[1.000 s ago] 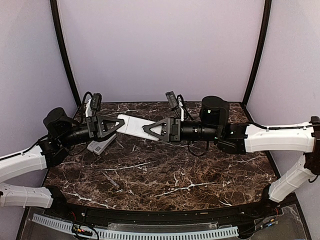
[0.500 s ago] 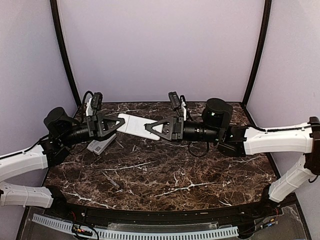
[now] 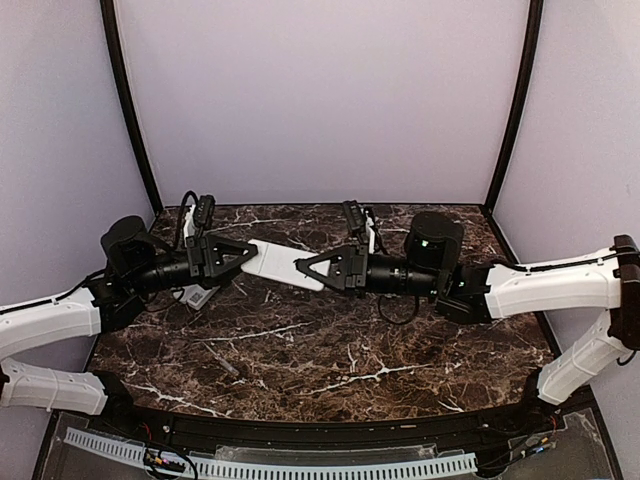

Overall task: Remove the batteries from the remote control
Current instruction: Pass from the left arm to the right, then remove the battery cover from the remote control.

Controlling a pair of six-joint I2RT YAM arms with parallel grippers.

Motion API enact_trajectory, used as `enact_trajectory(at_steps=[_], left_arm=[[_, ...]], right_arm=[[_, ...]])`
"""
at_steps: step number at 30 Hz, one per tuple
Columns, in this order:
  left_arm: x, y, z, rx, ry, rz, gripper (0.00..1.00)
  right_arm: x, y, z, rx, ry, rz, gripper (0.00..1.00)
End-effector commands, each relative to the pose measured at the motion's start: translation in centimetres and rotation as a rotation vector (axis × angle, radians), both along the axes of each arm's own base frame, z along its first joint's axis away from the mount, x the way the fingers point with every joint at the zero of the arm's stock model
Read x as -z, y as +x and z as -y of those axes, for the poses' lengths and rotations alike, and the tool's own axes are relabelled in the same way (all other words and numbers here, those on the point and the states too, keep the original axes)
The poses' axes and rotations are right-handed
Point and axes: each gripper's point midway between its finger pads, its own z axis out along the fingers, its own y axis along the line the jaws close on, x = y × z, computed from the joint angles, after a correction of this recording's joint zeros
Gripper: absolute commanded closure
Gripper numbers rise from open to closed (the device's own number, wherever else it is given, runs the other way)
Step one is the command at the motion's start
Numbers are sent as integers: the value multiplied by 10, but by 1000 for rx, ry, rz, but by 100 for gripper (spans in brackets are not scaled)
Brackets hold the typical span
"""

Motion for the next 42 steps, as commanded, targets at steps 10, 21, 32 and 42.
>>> enact_trajectory(at_steps=[10,21,32,42], left_arm=[[21,12,-11,-92,96,-53,10],[23,12,-3,-20,219,-22,1],[37,16,1,1,291,-34,6],[36,13,5,34,270,-31,27]], right_arm=[[-2,16,17,87,-24,7,100],[5,11,13,33,-59,12,100],[6,7,8,-7,-70,23,100],[10,9,8,-3,-78,19,100]])
